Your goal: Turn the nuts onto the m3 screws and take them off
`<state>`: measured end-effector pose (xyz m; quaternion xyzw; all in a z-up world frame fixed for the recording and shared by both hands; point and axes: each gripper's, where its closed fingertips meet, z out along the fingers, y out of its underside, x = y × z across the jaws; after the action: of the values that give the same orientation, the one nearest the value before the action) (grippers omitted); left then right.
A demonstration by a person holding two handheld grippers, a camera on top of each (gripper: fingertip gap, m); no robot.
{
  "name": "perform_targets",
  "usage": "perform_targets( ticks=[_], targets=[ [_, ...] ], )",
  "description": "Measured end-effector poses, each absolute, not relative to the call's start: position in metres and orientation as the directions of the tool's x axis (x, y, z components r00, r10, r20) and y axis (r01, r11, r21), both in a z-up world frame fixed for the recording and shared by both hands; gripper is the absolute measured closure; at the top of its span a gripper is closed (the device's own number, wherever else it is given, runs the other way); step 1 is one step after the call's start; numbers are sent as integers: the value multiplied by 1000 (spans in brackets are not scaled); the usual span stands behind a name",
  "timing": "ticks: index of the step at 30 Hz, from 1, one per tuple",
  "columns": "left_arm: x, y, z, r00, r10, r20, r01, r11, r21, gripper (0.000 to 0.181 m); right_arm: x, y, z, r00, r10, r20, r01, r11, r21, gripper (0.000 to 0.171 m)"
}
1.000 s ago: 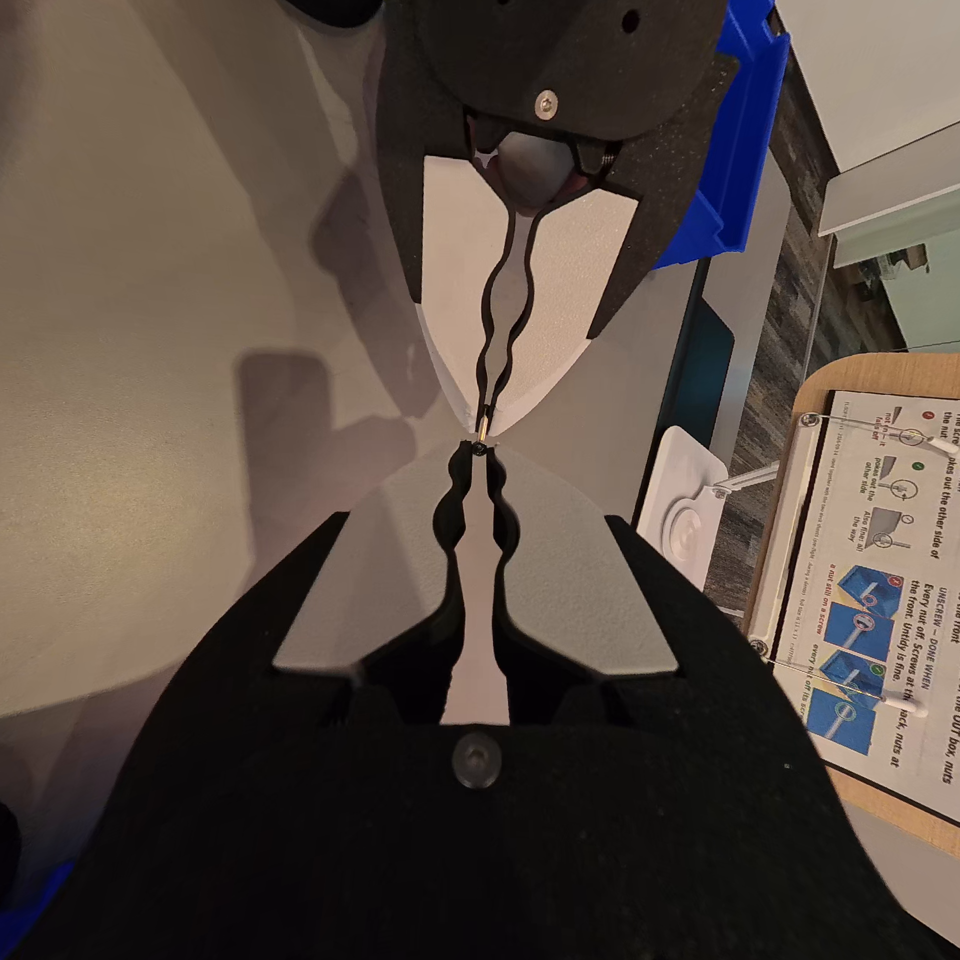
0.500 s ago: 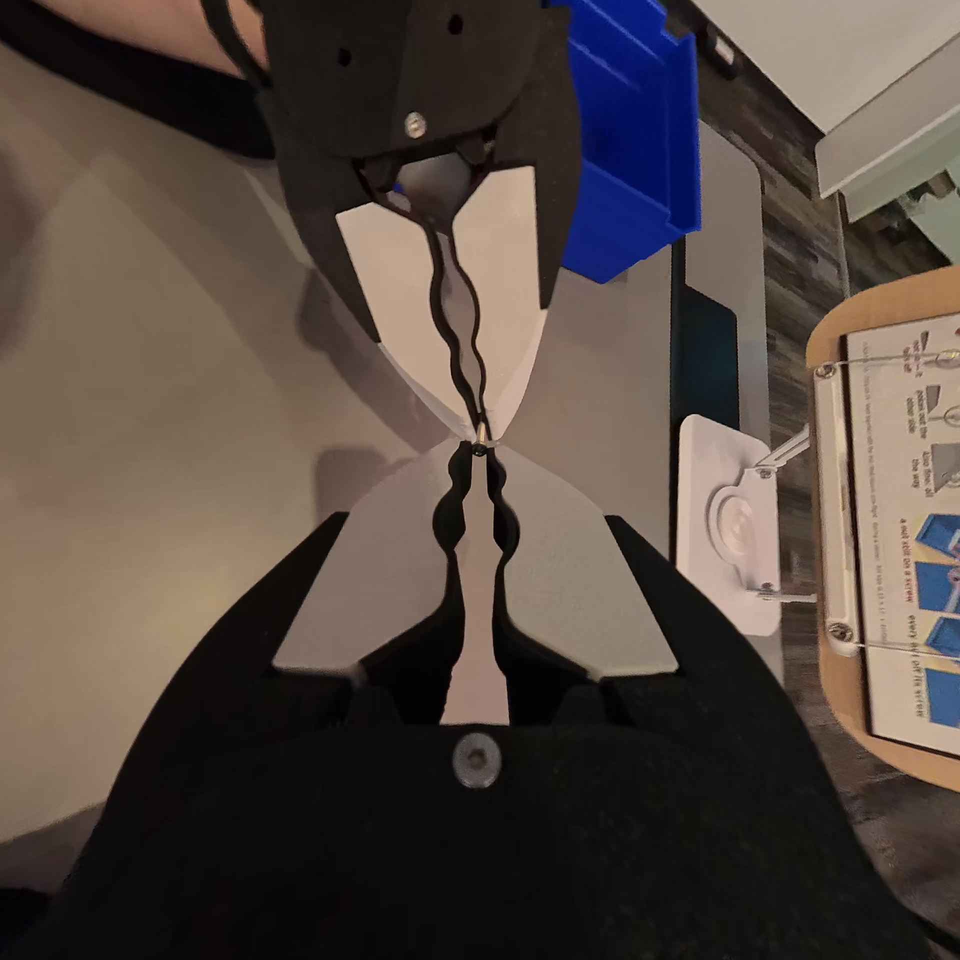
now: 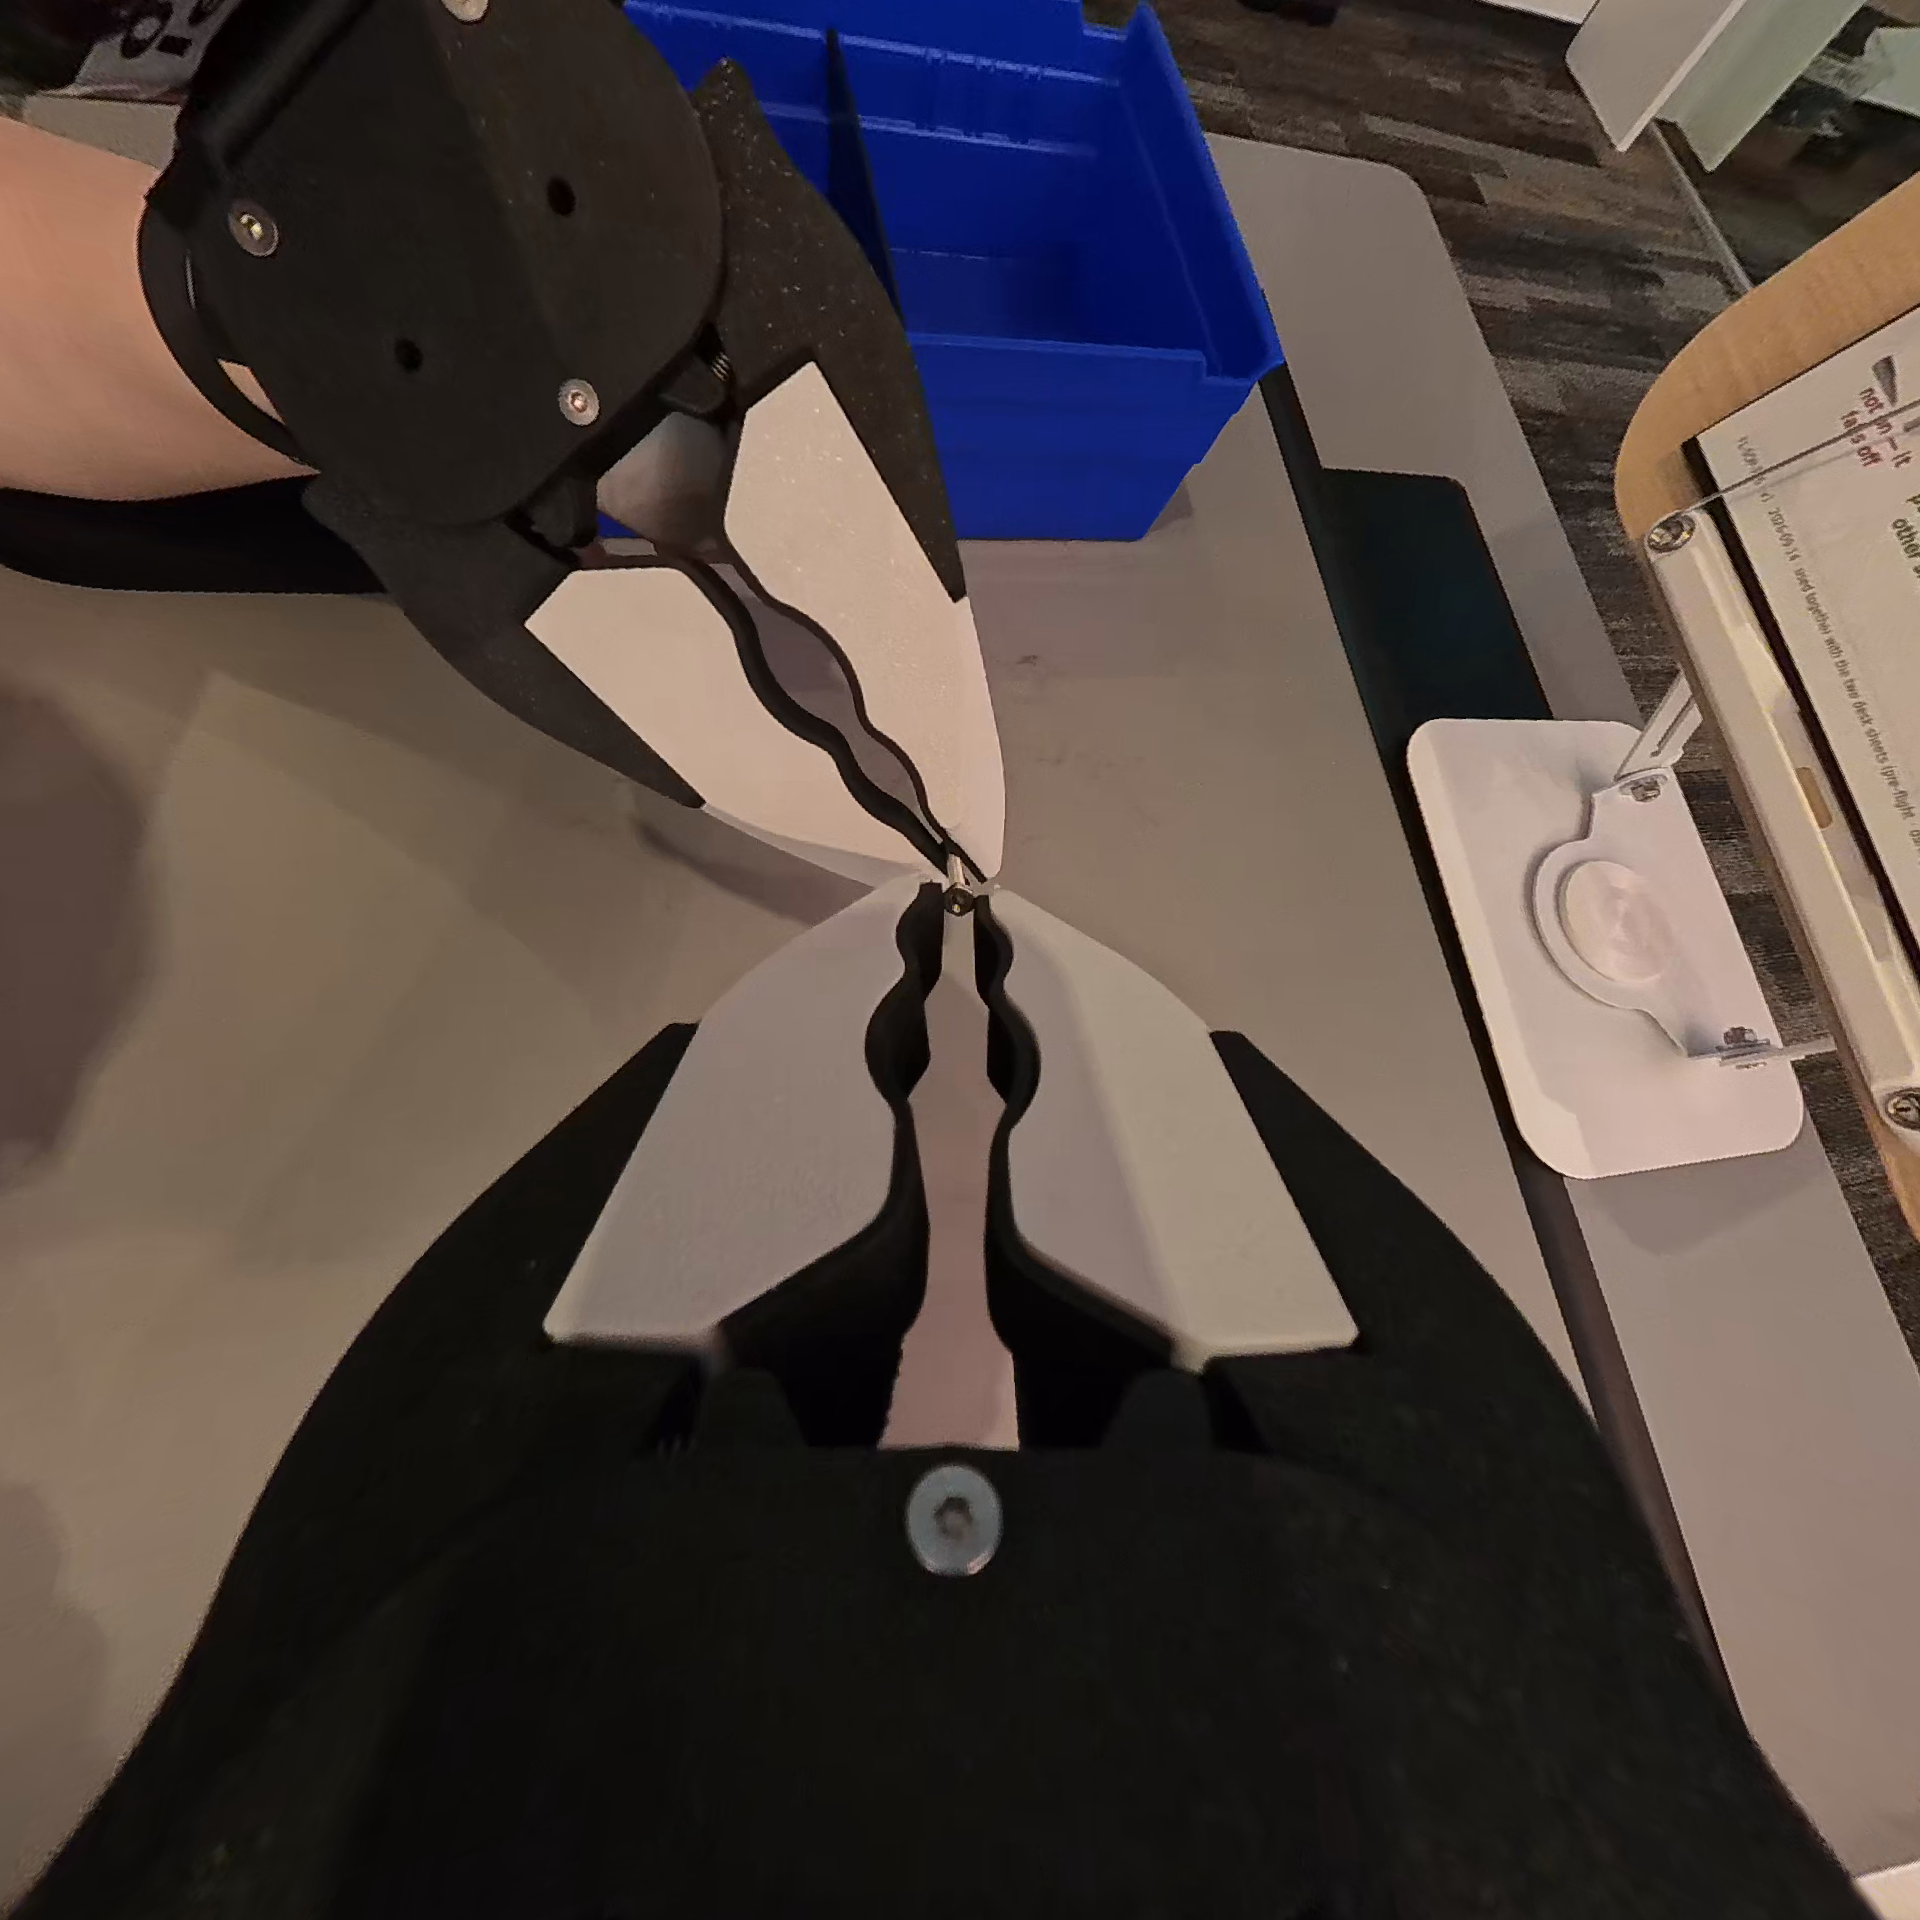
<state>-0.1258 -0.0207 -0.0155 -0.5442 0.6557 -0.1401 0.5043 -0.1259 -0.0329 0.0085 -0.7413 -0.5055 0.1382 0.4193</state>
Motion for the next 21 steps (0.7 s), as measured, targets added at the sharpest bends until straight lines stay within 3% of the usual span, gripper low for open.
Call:
perform_targets(
  ticks=[7,14,21],
  targets=[
    [-125,-24,-13,92,-860,-502,-558,373,-741,179,-128,-34,7,431,873,229,643,-118,-757,164],
    [-128,-23,-4,106,-876,-470,-520,355,-777,179,-131,-33,17,407,866,289,626,-34,-779,152],
    [-127,-39,18,61,-933,-353,-359,310,-880,179,-138,-55,58,293,886,360,439,210,-874,152]
  ],
)
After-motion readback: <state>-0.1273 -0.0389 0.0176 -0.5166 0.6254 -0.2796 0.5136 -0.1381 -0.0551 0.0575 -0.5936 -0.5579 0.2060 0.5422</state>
